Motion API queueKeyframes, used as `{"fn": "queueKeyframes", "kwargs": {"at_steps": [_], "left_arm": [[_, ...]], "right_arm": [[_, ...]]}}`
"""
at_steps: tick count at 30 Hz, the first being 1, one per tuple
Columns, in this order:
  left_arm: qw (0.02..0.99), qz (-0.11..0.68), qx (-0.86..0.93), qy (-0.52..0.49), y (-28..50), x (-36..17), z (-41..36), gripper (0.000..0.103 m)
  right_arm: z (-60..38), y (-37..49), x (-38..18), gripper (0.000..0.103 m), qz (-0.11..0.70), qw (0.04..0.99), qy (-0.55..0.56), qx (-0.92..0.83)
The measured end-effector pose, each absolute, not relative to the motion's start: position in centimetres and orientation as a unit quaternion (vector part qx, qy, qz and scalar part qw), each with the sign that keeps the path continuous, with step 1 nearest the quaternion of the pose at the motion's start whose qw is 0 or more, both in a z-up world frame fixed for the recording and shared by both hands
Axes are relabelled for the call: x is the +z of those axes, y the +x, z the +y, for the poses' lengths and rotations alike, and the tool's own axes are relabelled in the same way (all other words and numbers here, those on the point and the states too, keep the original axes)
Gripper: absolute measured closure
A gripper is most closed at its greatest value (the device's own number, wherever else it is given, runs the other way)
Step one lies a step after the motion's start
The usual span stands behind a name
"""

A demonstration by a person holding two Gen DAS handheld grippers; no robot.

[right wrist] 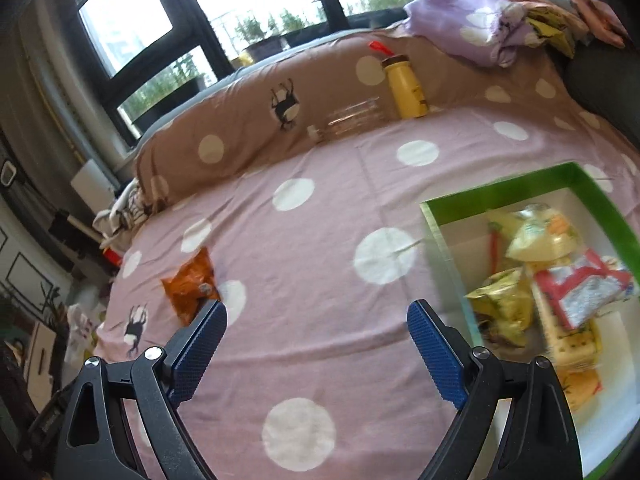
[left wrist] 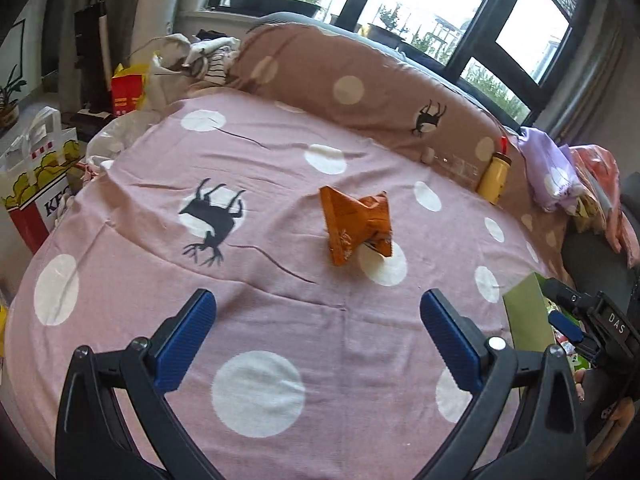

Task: Organize snacks
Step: 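Move the right tool to the orange bag and grasp it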

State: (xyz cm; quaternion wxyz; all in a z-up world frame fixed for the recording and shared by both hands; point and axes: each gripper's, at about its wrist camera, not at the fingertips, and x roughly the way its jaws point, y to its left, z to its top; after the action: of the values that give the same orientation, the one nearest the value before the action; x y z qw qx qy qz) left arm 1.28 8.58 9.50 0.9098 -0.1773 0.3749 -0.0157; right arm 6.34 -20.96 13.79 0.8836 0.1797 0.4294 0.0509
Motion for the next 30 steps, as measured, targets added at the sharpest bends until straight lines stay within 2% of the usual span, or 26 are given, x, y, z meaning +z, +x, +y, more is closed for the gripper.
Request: {"fn": "queueKeyframes", "kwargs": {"at_steps": [5, 8, 15, 20, 23, 26, 30], "left_arm": [[0.902, 0.381, 0.013, -0.203, 1.2, 9.2, 11.2, 0.001], [0.897, 0.389, 0.017, -0.209, 1.2, 9.0, 12.0, 0.001], [0.888, 0.402, 0.016, -0.225, 1.6, 8.6, 12.9, 0.001], [0.888, 0.406, 0.009, -0.215, 1.7, 8.6, 12.3, 0.001], [0.888, 0.408, 0.009, -0.209, 1.7, 8.6, 12.1, 0.001], [0.889, 0.409, 0.011, -0.206, 1.7, 8.6, 11.9, 0.001], [0.890, 0.410, 0.007, -0.198, 1.5, 8.6, 11.3, 0.001]], "right_arm": [[-15.3, 11.6, 11.8, 0.011, 0.474, 0.840, 0.233, 0.124], [-11.7, 14.6, 10.6, 0.011, 0.493, 0.830, 0.219, 0.143], [-4.2, 18.5, 7.9, 0.011, 0.515, 0.844, 0.019, 0.146], [-2.6, 19.5, 5.5, 0.011, 0.530, 0.835, -0.033, 0.146], [-3.2, 19.2, 4.9, 0.027, 0.530, 0.835, -0.014, 0.149], [-4.3, 18.6, 5.3, 0.038, 0.527, 0.837, 0.010, 0.146], [-6.5, 16.5, 7.1, 0.040, 0.525, 0.839, 0.047, 0.137]]}}
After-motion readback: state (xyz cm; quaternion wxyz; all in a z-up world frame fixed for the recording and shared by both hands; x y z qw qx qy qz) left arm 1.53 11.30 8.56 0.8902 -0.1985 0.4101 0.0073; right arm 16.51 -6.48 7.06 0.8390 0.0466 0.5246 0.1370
